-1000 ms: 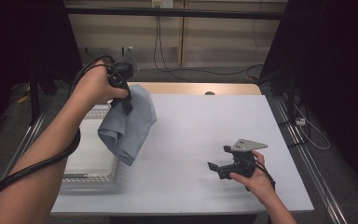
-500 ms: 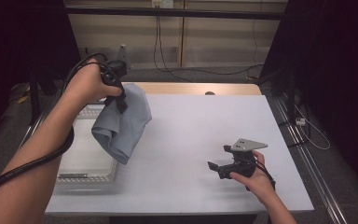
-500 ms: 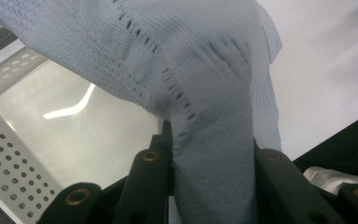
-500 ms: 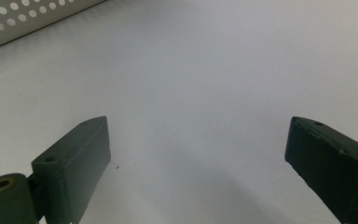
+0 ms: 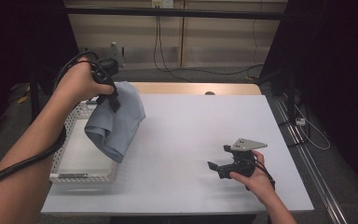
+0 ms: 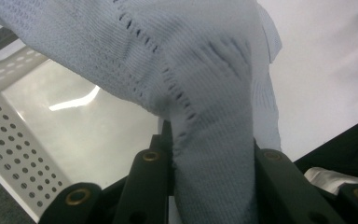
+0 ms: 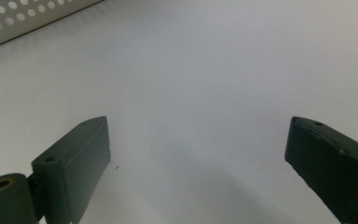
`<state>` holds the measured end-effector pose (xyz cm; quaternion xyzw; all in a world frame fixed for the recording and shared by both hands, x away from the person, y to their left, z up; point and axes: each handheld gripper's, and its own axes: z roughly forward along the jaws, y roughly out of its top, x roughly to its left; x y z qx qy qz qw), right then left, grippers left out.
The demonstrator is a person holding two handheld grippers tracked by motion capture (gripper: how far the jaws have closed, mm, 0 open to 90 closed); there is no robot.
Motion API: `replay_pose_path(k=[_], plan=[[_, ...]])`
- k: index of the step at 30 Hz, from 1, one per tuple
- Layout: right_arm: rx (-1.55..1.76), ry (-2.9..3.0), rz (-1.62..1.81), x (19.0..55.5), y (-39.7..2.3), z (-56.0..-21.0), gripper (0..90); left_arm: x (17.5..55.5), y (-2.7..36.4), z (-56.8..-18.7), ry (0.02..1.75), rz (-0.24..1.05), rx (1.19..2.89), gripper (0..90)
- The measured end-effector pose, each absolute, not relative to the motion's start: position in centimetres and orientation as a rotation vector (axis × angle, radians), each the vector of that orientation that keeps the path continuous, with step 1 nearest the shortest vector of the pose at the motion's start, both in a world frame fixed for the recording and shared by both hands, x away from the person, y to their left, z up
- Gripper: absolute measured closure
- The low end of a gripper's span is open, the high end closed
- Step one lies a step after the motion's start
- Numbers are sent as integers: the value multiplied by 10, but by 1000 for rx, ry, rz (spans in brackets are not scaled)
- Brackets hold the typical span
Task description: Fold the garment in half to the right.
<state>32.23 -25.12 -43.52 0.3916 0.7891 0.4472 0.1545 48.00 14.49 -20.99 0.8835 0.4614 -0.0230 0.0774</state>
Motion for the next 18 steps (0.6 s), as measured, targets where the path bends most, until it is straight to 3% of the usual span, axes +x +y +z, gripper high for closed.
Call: replay_pose_path(k=[18], plan=[[1129,2264,1282,323,-251,-436,68,480,178,-210,1463,-67,2604,745]])
